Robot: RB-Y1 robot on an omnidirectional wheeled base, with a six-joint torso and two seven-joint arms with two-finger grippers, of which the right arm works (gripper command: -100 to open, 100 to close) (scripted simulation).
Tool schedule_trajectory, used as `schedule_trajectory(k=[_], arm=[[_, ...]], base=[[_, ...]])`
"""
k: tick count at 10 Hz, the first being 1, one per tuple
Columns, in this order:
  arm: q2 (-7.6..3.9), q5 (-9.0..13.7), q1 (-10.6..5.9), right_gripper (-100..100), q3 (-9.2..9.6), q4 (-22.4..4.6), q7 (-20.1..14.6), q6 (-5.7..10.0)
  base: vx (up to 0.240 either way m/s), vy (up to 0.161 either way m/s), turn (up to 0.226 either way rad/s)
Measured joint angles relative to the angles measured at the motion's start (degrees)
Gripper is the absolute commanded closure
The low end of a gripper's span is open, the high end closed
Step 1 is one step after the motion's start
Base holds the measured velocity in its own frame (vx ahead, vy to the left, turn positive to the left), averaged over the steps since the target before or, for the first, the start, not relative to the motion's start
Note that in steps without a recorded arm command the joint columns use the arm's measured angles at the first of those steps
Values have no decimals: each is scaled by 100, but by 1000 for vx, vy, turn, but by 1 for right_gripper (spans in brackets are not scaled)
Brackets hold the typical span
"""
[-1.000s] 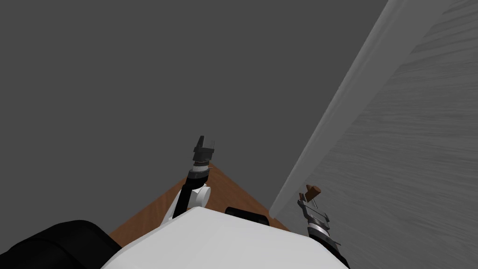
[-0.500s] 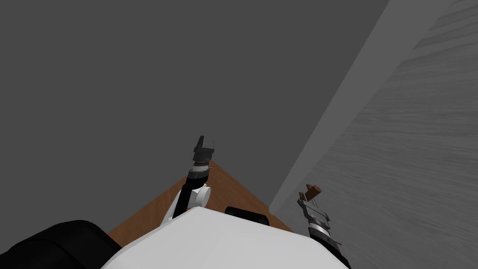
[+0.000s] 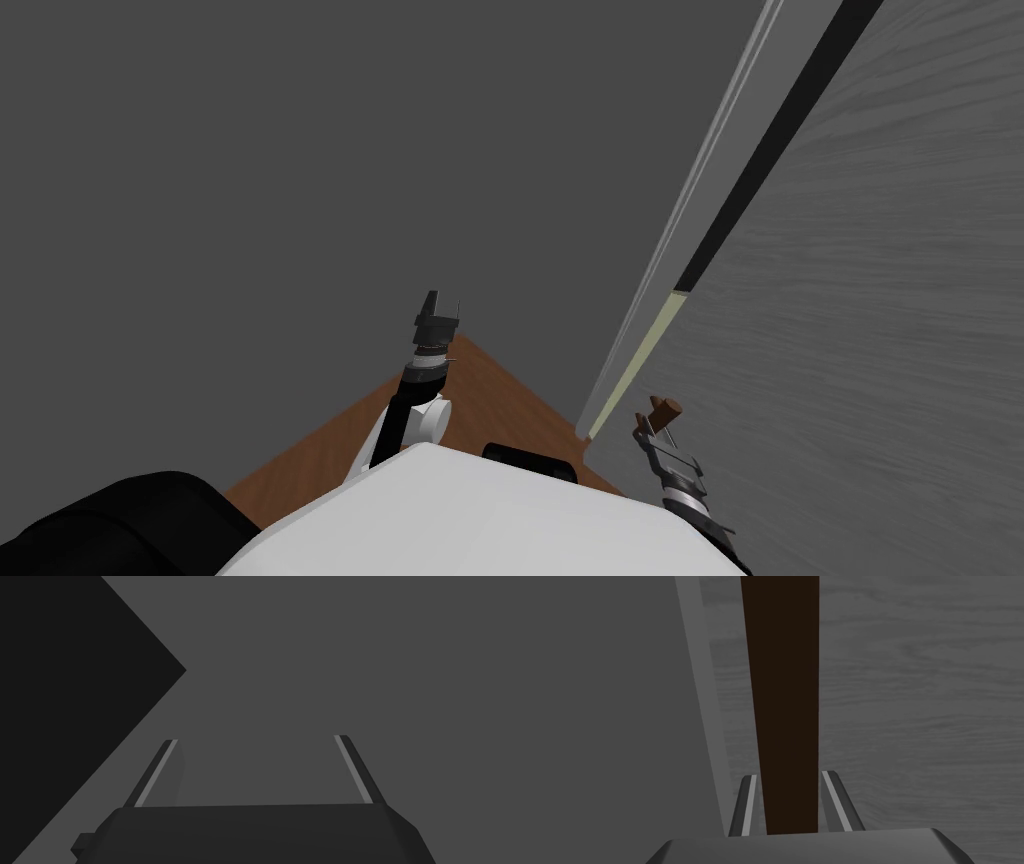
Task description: Pull the door open
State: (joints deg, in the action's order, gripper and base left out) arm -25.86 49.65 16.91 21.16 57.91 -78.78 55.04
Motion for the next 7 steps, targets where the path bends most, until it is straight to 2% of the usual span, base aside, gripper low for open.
schedule_trajectory(k=[1, 2, 7], arm=[[-55, -29, 29, 100, 52, 20, -52, 24], [-54, -35, 43, 100, 70, 15, -63, 19], [-280, -182, 137, 100, 347, 18, -320, 252]], base=[[-90, 10, 11], [-143, -23, 89], [-193, -14, 87]])
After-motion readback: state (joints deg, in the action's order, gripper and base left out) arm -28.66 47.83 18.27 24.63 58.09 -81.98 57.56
